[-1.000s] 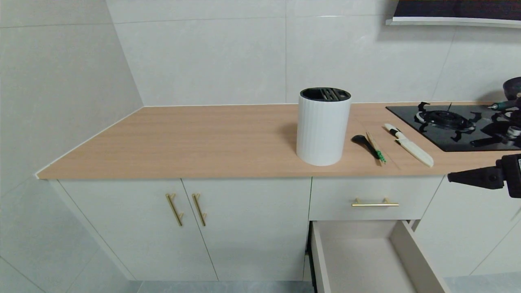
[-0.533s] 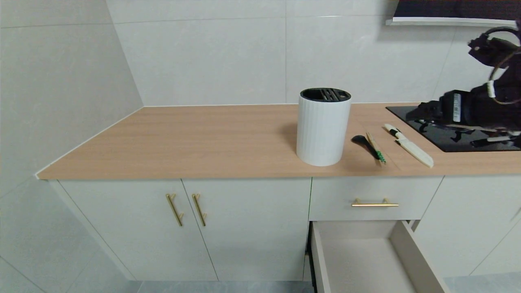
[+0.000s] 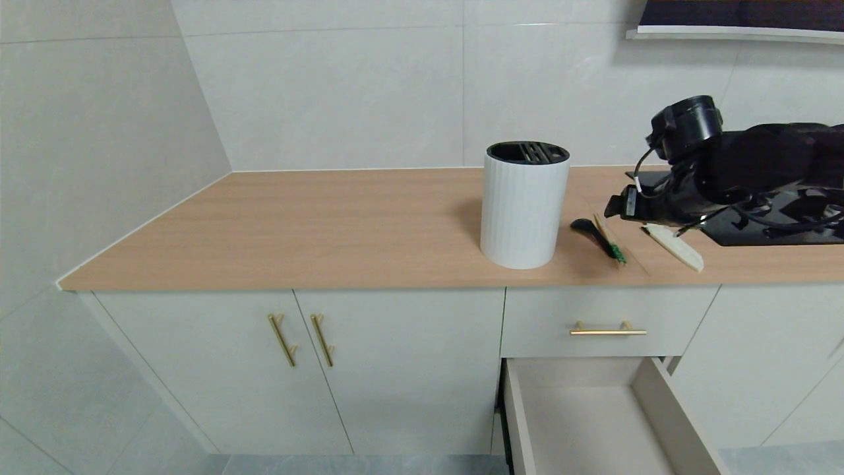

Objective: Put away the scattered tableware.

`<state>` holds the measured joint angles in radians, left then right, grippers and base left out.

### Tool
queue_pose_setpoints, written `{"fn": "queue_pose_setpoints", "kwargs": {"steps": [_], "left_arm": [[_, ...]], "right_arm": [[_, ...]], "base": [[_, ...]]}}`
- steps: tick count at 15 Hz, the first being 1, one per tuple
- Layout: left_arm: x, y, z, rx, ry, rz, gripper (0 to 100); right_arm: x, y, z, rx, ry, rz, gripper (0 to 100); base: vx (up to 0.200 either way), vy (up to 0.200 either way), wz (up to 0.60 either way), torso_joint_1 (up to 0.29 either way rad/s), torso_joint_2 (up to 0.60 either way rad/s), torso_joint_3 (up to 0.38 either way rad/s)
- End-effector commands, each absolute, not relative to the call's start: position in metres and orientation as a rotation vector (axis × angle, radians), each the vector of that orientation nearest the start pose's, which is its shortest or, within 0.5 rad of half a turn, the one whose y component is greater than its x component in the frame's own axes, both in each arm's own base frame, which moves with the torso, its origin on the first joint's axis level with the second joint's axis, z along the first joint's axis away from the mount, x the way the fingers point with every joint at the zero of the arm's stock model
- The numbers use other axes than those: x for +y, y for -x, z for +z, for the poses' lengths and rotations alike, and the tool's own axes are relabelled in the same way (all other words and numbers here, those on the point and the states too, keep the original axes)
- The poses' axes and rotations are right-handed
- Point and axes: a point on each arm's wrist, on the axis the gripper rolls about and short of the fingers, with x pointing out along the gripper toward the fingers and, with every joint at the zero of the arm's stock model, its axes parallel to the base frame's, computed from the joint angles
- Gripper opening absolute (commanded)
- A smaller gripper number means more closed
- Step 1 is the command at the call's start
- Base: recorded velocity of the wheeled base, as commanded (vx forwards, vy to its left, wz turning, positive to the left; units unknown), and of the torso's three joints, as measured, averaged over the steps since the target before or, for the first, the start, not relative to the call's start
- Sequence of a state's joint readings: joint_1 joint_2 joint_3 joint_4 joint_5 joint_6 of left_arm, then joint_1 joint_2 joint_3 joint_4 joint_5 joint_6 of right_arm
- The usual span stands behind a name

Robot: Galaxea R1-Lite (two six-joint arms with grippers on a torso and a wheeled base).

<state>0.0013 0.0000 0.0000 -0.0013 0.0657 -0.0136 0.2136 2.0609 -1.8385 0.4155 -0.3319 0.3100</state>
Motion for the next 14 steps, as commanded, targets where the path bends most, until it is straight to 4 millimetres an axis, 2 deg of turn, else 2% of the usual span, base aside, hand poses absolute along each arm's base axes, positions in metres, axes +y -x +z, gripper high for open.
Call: {"fn": "queue_pose_setpoints", "kwargs": {"steps": [1, 2, 6, 14], "left_arm": [[0.001, 0.023, 0.076, -0.002, 0.014, 0.067, 100], [0.001, 0.023, 0.076, -0.002, 0.014, 0.067, 100], [0.001, 0.023, 0.076, -0.002, 0.014, 0.067, 100], [0.001, 0.023, 0.076, -0.002, 0.014, 0.067, 100]], "right_arm": [[0.083, -0.423, 0.201, 0.670, -0.102, -0.229, 100], [0.079, -0.430, 0.192, 0.683, -0.103, -0.247, 100], [0.072, -0.443, 0.177, 0.703, -0.104, -0.264, 100], [0.070, -0.444, 0.178, 0.704, -0.109, -0.264, 100]], "base": [[0.000, 0.000, 0.00, 0.000, 0.00, 0.000], [0.000, 0.000, 0.00, 0.000, 0.00, 0.000], [0.000, 0.000, 0.00, 0.000, 0.00, 0.000], [0.000, 0.000, 0.00, 0.000, 0.00, 0.000]]}}
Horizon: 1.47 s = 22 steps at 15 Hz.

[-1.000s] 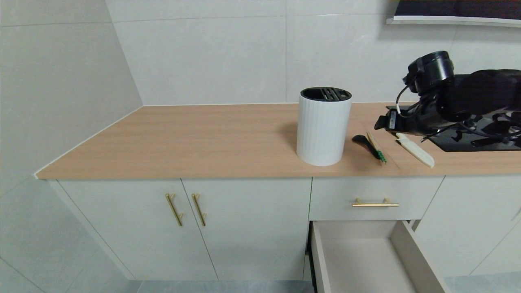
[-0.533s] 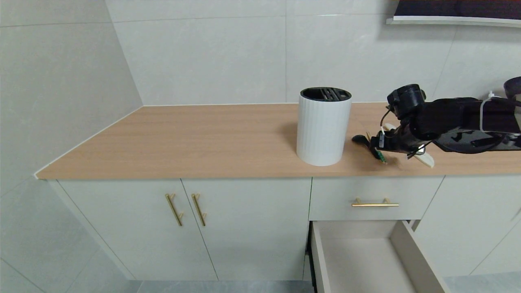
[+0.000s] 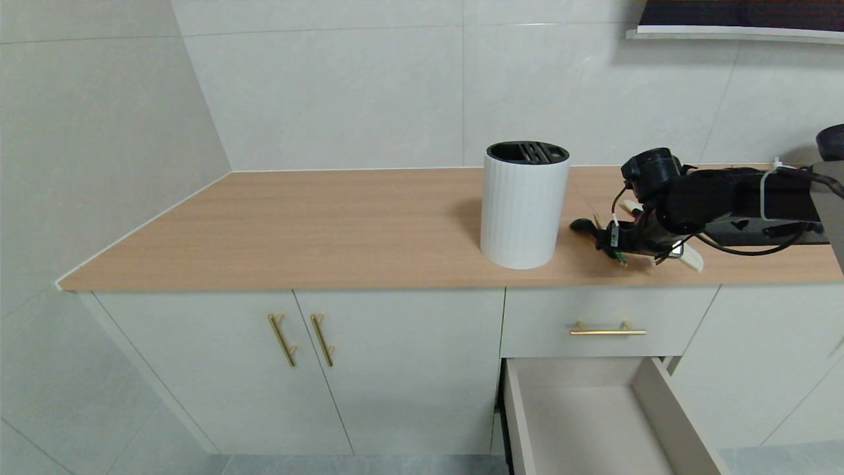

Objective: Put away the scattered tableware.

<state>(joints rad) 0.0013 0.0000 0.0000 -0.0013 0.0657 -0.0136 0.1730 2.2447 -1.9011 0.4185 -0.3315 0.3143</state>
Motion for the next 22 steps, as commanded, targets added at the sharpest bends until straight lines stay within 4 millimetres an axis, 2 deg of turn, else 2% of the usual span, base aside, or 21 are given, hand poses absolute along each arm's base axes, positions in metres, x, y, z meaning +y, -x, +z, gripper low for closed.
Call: {"fn": "queue_pose_setpoints", "kwargs": {"steps": [1, 3, 4, 16, 18, 20, 21, 22], "left_arm": [[0.001, 0.023, 0.076, -0.002, 0.014, 0.067, 100], [0.001, 0.023, 0.076, -0.002, 0.014, 0.067, 100], [0.001, 0.023, 0.076, -0.002, 0.014, 0.067, 100], [0.001, 0.023, 0.076, -0.002, 0.014, 0.067, 100], [0.001, 0.023, 0.076, -0.002, 0.014, 0.067, 100], [0.001, 0.023, 0.076, -0.002, 0.014, 0.067, 100], [0.001, 0.023, 0.076, -0.002, 0.014, 0.067, 100], [0.001, 0.023, 0.076, -0.002, 0.014, 0.067, 100]], "right_arm": [[0.071, -0.444, 0.178, 0.704, -0.109, -0.262, 100], [0.072, -0.443, 0.176, 0.716, -0.105, -0.262, 100], [0.071, -0.443, 0.176, 0.728, -0.102, -0.262, 0], [0.071, -0.439, 0.178, 0.747, -0.096, -0.265, 0], [0.070, -0.434, 0.186, 0.739, -0.101, -0.255, 0], [0.069, -0.420, 0.199, 0.783, -0.125, -0.181, 0], [0.068, -0.415, 0.204, 0.792, -0.142, -0.147, 100], [0.068, -0.415, 0.204, 0.798, -0.144, -0.136, 100]], "base": [[0.000, 0.000, 0.00, 0.000, 0.00, 0.000], [0.000, 0.000, 0.00, 0.000, 0.00, 0.000], [0.000, 0.000, 0.00, 0.000, 0.00, 0.000], [0.000, 0.000, 0.00, 0.000, 0.00, 0.000], [0.000, 0.000, 0.00, 0.000, 0.00, 0.000], [0.000, 0.000, 0.00, 0.000, 0.00, 0.000], [0.000, 0.000, 0.00, 0.000, 0.00, 0.000], [0.000, 0.000, 0.00, 0.000, 0.00, 0.000]]}}
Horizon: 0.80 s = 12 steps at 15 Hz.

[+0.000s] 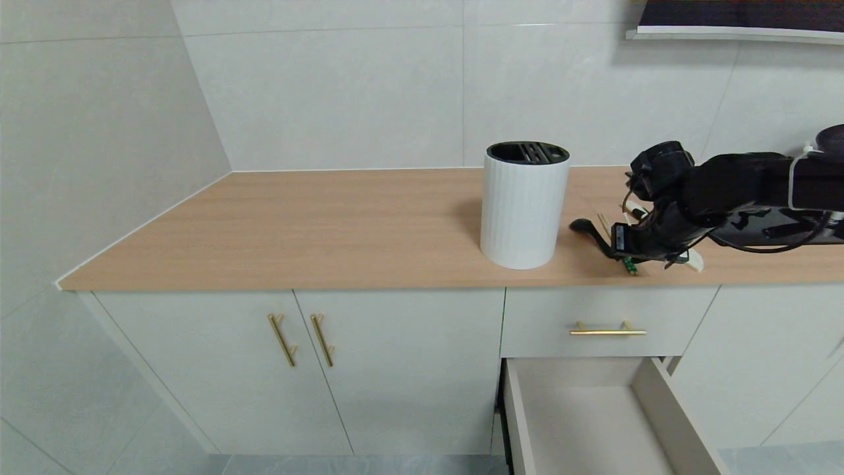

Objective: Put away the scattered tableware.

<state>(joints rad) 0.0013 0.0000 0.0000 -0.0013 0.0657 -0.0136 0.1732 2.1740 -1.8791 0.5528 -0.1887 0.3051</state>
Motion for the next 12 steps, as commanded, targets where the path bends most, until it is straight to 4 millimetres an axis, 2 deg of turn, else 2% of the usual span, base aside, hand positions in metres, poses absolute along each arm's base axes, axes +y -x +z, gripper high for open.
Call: {"fn": "queue_pose_setpoints", "kwargs": {"steps": [1, 4, 12], "left_arm": [[0.001, 0.023, 0.076, -0.002, 0.014, 0.067, 100], [0.001, 0.023, 0.076, -0.002, 0.014, 0.067, 100], [0.001, 0.023, 0.076, -0.002, 0.015, 0.067, 100]], "right_arm": [[0.064, -0.417, 0.201, 0.805, -0.133, -0.141, 100], [0.058, -0.423, 0.190, 0.826, -0.115, -0.155, 100], [0.061, -0.439, 0.165, 0.861, -0.105, -0.162, 100]], "base": [[0.000, 0.000, 0.00, 0.000, 0.00, 0.000], [0.000, 0.000, 0.00, 0.000, 0.00, 0.000], [0.000, 0.000, 0.00, 0.000, 0.00, 0.000]]}}
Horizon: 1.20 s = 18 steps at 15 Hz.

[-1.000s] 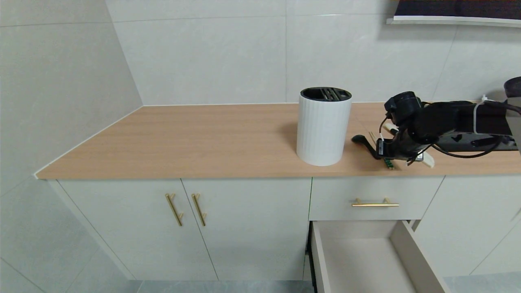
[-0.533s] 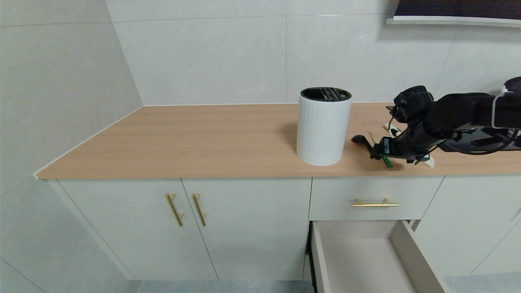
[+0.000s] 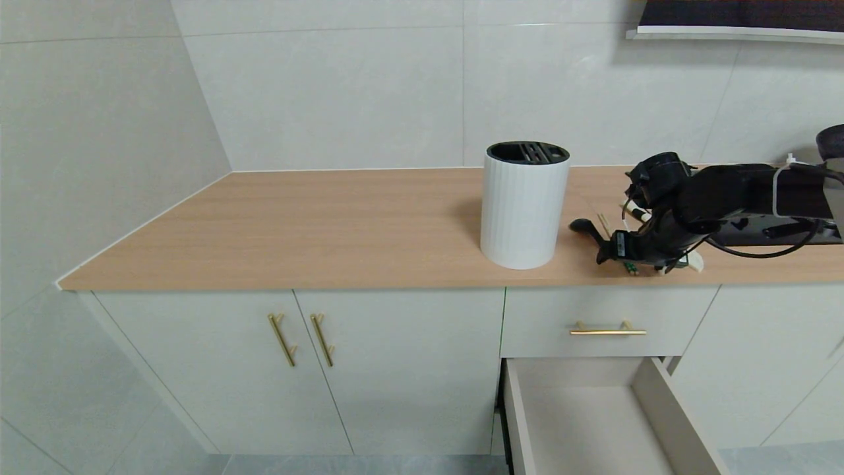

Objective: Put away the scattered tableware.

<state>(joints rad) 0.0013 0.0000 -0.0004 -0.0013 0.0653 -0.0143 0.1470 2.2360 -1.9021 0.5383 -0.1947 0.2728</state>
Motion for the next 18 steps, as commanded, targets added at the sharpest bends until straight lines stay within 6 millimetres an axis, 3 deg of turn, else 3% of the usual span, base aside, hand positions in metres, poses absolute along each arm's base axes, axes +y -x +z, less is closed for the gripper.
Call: {"fn": "queue_pose_setpoints", "kwargs": {"steps": [1, 2, 3, 14, 16, 18], "left_arm": [[0.001, 0.023, 0.076, -0.002, 0.014, 0.067, 100], [0.001, 0.023, 0.076, -0.002, 0.014, 0.067, 100], [0.001, 0.023, 0.076, -0.002, 0.014, 0.067, 100], [0.001, 0.023, 0.076, -0.002, 0.014, 0.067, 100], [0.001, 0.023, 0.076, -0.002, 0.014, 0.067, 100], [0.001, 0.023, 0.076, -0.002, 0.014, 0.067, 100]], "right_arm": [[0.061, -0.439, 0.165, 0.861, -0.105, -0.162, 100], [0.061, -0.439, 0.165, 0.861, -0.105, -0.162, 100], [0.061, -0.439, 0.165, 0.861, -0.105, -0.162, 0], [0.061, -0.438, 0.167, 0.861, -0.101, -0.160, 0], [0.060, -0.435, 0.175, 0.843, -0.106, -0.158, 0], [0.057, -0.417, 0.207, 0.782, -0.126, -0.153, 0]], "base": [[0.000, 0.000, 0.00, 0.000, 0.00, 0.000], [0.000, 0.000, 0.00, 0.000, 0.00, 0.000], [0.000, 0.000, 0.00, 0.000, 0.00, 0.000], [0.000, 0.000, 0.00, 0.000, 0.00, 0.000], [0.000, 0.000, 0.00, 0.000, 0.00, 0.000], [0.000, 0.000, 0.00, 0.000, 0.00, 0.000]]}}
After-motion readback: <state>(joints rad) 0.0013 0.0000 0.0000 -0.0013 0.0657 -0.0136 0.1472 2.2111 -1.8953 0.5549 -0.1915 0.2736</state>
